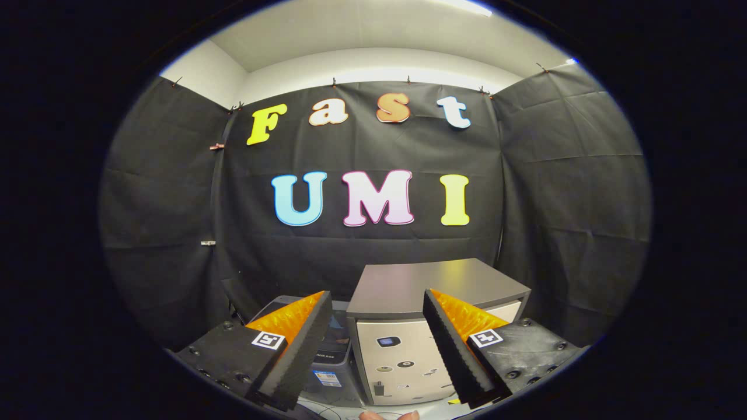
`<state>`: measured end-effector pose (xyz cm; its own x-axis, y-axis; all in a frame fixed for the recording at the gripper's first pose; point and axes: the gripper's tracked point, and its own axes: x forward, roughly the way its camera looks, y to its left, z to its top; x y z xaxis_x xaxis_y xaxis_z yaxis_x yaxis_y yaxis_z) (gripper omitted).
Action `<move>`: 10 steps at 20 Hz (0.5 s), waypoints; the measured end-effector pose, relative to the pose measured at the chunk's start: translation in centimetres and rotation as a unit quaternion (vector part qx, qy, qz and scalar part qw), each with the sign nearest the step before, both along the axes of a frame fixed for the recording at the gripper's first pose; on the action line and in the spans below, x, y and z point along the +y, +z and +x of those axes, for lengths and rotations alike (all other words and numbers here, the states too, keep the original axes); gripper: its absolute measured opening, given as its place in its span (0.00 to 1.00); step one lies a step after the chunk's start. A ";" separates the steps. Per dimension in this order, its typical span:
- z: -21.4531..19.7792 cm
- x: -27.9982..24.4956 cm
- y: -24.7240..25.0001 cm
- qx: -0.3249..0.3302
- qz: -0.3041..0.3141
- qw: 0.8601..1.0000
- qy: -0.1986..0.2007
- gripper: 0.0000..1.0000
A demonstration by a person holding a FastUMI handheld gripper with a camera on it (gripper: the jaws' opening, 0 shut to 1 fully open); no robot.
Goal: Put the clothes into the washing machine and then close the washing machine lid.
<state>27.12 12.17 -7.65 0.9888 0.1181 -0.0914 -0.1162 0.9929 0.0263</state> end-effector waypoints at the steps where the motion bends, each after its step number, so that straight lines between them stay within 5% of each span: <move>1: -0.7 -0.4 0.2 -0.001 0.002 1.000 -0.001 0.99; 10: -2.3 -1.8 2.5 -0.019 -0.018 1.000 -0.016 0.99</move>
